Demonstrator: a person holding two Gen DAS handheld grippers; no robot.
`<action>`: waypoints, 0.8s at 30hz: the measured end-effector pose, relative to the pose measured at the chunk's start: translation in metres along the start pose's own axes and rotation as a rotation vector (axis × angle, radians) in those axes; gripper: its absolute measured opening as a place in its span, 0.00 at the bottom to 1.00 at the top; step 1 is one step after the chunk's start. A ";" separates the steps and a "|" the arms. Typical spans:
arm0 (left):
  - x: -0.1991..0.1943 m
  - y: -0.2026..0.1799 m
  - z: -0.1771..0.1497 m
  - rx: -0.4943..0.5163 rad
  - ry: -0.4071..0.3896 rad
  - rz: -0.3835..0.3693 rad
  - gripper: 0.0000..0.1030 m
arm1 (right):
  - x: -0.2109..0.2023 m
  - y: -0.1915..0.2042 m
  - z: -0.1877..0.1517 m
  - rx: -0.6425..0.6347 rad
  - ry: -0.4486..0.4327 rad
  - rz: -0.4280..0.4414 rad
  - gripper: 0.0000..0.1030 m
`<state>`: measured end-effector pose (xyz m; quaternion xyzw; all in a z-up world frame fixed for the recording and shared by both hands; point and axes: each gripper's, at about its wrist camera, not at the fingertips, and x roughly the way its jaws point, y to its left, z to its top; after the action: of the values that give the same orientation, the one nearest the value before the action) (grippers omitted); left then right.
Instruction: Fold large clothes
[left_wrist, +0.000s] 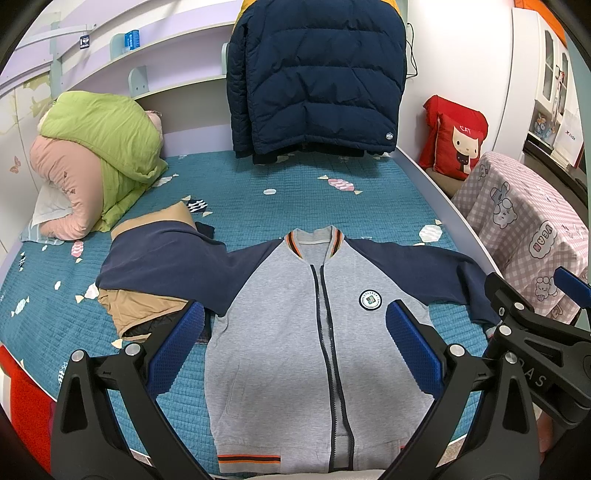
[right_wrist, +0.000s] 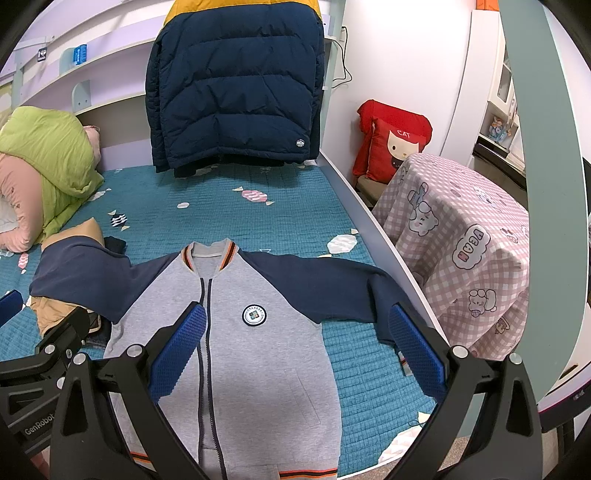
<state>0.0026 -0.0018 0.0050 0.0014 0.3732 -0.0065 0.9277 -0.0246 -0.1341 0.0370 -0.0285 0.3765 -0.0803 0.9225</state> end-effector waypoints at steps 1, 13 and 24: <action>0.000 0.000 0.000 0.000 0.000 0.000 0.95 | 0.000 0.000 -0.001 0.000 0.001 0.000 0.93; 0.003 0.003 -0.011 -0.009 0.015 0.001 0.95 | 0.004 0.008 -0.004 -0.001 0.022 0.018 0.93; 0.024 0.040 -0.017 -0.075 0.083 0.030 0.95 | 0.029 0.047 -0.002 -0.046 0.100 0.070 0.93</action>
<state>0.0083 0.0384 -0.0237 -0.0277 0.4112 0.0217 0.9109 0.0006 -0.0930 0.0106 -0.0326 0.4246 -0.0405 0.9039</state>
